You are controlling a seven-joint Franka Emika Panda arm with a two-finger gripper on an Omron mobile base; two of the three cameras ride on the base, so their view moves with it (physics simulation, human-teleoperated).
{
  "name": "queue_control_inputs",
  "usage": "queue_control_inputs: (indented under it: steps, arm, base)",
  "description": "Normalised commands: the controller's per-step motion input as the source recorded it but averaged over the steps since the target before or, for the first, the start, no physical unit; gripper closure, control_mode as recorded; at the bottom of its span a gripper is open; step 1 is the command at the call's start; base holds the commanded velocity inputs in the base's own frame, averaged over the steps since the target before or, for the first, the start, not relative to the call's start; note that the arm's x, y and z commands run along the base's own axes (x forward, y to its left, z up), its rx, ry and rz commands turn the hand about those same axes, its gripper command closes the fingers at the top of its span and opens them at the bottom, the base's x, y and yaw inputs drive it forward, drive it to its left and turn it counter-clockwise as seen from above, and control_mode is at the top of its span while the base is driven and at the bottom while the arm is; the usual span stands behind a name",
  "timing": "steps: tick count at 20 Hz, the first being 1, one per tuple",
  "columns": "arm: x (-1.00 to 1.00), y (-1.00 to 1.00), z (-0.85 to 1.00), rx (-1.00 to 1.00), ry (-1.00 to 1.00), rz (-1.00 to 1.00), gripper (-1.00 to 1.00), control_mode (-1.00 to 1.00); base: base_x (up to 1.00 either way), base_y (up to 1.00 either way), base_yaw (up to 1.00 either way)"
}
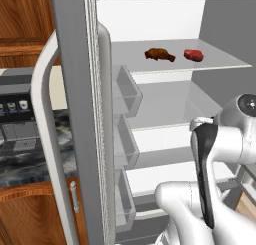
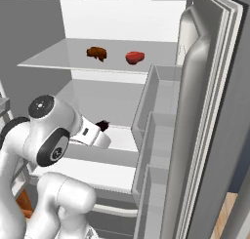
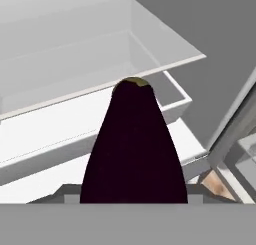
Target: Gather the eggplant and carrot from the fridge and place them on a tray on the dining counter. Then gather the steak and chicken drumstick from the fridge and place them on the other tray.
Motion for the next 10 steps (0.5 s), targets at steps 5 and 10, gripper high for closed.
queue_control_inputs:
  steps: [5, 10]
  arm:
    - [-0.7, 0.17, 0.59, -0.04, 0.06, 0.0, 1.0, -1.0]
    - [-0.21, 0.02, 0.08, -0.04, 0.05, 0.0, 1.0, -1.0]
  base:
    - [0.0, 0.0, 0.0]
    - [0.0, 0.0, 0.0]
